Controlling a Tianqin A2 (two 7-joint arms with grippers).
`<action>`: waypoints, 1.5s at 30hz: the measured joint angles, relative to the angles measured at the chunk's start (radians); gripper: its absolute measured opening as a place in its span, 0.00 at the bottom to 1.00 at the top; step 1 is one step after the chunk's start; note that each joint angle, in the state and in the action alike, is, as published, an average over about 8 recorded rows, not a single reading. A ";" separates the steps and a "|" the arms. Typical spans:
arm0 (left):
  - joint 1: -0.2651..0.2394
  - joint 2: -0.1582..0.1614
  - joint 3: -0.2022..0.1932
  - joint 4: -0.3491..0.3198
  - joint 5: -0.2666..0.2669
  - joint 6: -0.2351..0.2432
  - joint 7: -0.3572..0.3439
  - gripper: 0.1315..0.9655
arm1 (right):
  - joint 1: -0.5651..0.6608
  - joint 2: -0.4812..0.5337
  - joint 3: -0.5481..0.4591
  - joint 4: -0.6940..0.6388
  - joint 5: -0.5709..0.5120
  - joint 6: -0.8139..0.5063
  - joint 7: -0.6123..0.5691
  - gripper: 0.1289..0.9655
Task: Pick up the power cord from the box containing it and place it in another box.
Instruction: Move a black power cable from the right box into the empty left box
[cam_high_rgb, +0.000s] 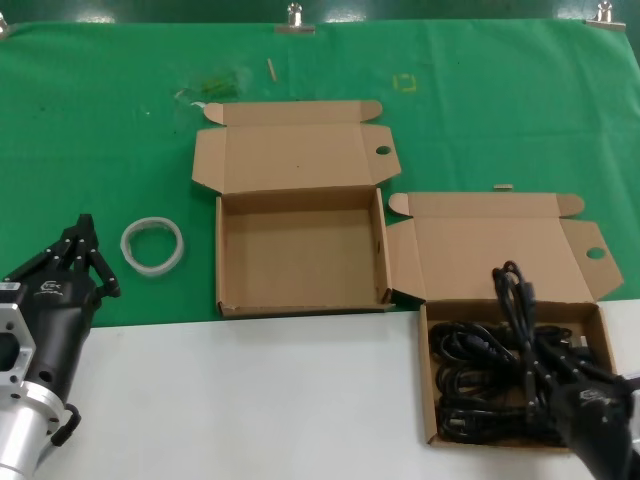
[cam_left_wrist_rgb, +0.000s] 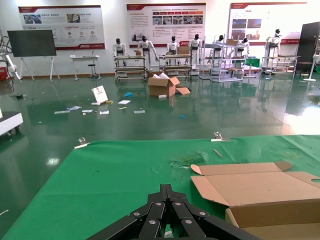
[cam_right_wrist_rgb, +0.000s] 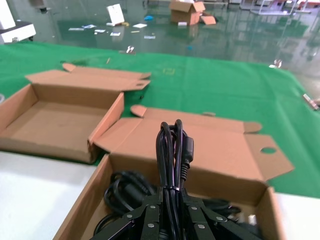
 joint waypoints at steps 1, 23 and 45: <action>0.000 0.000 0.000 0.000 0.000 0.000 0.000 0.01 | -0.007 0.008 0.006 0.014 0.003 0.005 0.001 0.08; 0.000 0.000 0.000 0.000 0.000 0.000 0.000 0.01 | 0.342 0.036 -0.205 0.119 0.117 0.000 -0.171 0.08; 0.000 0.000 0.000 0.000 0.000 0.000 0.000 0.01 | 0.925 -0.374 -0.566 -0.686 -0.070 -0.333 -0.202 0.08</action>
